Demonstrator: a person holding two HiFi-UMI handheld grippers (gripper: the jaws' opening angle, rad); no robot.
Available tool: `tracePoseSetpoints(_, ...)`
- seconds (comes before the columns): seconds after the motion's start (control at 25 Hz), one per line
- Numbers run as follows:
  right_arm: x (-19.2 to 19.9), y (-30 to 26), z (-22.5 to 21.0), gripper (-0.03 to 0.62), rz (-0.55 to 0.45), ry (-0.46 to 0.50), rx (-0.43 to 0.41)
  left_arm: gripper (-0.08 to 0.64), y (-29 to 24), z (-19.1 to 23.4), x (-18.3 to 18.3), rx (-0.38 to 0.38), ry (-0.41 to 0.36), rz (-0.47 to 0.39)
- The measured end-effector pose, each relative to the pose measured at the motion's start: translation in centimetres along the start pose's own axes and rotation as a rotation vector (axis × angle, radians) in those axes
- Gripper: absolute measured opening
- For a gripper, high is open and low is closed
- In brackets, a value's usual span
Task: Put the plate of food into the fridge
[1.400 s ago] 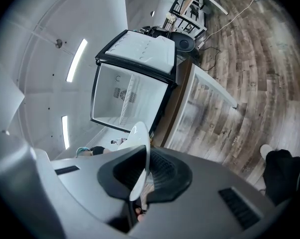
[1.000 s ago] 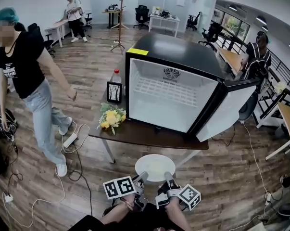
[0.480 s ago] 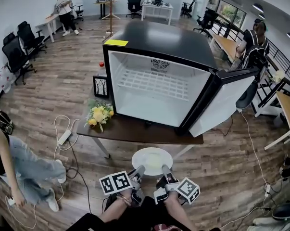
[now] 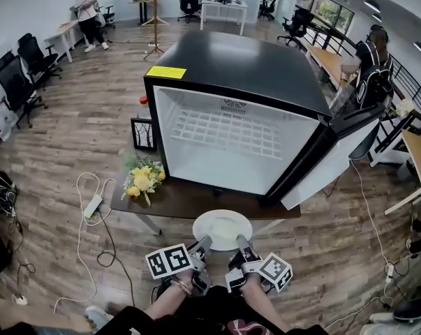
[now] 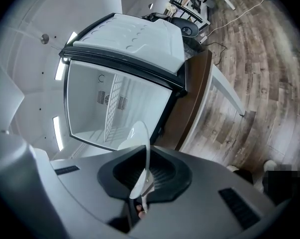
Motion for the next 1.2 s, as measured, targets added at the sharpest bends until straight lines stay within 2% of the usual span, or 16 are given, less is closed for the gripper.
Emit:
tracePoseSetpoints(0.44,0.8,-5.7,3.2,0.029,-0.076,-0.038,0.036,0.041,-2.4,1.8,-7.7,0.018,-0.007,0.105)
tracePoseSetpoints(0.72,1.5,-9.1,4.2,0.029,-0.157,-0.081,0.046,0.041,-4.5,3.0,-12.1,0.036,-0.047,0.18)
tracePoseSetpoints(1.2,2.1,-11.6,4.3,0.029,-0.213,-0.124,0.072,0.041,-6.0,4.2,-15.0,0.045,-0.053,0.246)
Point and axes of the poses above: the fingertips, and each gripper's own axes: y backward along the fingers, z to its left, x out of its underside, the point moved 10 cm from there along y, backward along the fingers, and after that the axes turned 8 degrees about x, right-handed, at the moved point
